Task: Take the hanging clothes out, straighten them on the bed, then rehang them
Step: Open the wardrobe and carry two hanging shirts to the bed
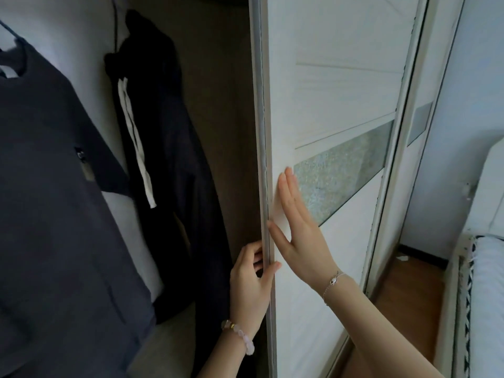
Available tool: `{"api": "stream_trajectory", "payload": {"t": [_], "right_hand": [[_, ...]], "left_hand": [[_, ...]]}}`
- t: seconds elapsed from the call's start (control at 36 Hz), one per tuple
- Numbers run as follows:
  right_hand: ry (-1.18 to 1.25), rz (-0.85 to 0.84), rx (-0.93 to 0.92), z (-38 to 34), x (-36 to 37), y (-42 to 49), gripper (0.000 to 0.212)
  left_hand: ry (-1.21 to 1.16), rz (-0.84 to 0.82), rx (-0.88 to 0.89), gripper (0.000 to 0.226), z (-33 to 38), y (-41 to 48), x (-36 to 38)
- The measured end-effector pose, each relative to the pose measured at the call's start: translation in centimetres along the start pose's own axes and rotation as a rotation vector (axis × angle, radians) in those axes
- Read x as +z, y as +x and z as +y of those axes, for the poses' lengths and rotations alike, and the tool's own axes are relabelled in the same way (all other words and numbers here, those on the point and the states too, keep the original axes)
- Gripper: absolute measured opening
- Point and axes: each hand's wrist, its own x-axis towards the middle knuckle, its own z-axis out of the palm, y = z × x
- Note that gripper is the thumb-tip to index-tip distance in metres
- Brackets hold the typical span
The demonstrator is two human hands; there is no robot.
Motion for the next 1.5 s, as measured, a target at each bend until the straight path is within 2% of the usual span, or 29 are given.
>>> {"api": "stream_trajectory", "payload": {"t": [0.36, 0.44, 0.47, 0.53, 0.58, 0.67, 0.83, 0.89, 1.0, 1.11, 1.19, 1.25, 1.33, 1.42, 1.5], "right_hand": [[-0.025, 0.12, 0.125, 11.3, -1.9, 2.7, 0.081], [-0.013, 0.161, 0.163, 13.5, -2.1, 3.1, 0.081], [-0.016, 0.175, 0.173, 14.1, -2.2, 3.2, 0.08], [-0.025, 0.199, 0.198, 15.4, -2.7, 3.6, 0.08], [-0.02, 0.204, 0.206, 16.4, -3.2, 3.9, 0.077], [0.03, 0.193, 0.167, 17.0, -3.5, 3.8, 0.073], [0.067, 0.237, 0.152, 16.6, -2.7, 4.0, 0.073], [0.002, 0.282, 0.141, 16.2, -2.4, 4.1, 0.075], [-0.093, 0.44, 0.017, 14.4, -2.2, 5.8, 0.063], [0.108, 0.413, -0.227, 10.7, -2.0, 10.2, 0.047], [0.379, 0.329, -0.289, 7.2, -1.0, 14.1, 0.044], [0.536, 0.239, -0.268, 5.0, -0.2, 16.7, 0.041], [0.811, 0.065, -0.192, 1.5, 0.4, 20.6, 0.039], [1.024, -0.112, -0.132, -2.5, 0.5, 24.2, 0.04], [1.118, -0.237, -0.057, -6.4, 0.4, 27.9, 0.04]], "left_hand": [[-0.027, -0.082, 0.02, 0.034, -0.7, 7.3, 9.3], [-0.086, -0.108, -0.022, 0.057, -0.9, 9.0, 11.2], [-0.096, -0.132, -0.046, 0.055, -1.1, 9.7, 11.8], [-0.096, -0.187, -0.069, 0.038, -1.4, 11.0, 13.0], [-0.094, -0.217, -0.07, 0.033, -2.2, 12.2, 13.9], [-0.147, -0.26, -0.105, 0.034, -2.8, 13.1, 13.8], [-0.139, -0.311, -0.068, 0.033, -2.9, 13.6, 13.4], [-0.138, -0.318, -0.072, 0.033, -2.6, 13.6, 13.2], [-0.054, -0.354, -0.015, 0.042, -0.9, 13.6, 11.9], [0.029, -0.144, 0.057, 0.034, 1.8, 14.7, 7.0], [0.208, 0.079, 0.186, 0.033, 5.5, 14.5, 1.1], [0.378, 0.227, 0.334, 0.034, 8.4, 13.8, -2.6], [0.536, 0.409, 0.484, 0.021, 13.1, 12.4, -7.2], [0.75, 0.564, 0.557, 0.018, 17.6, 11.4, -11.1], [1.042, 0.751, 0.541, 0.022, 20.9, 11.5, -15.2]]}}
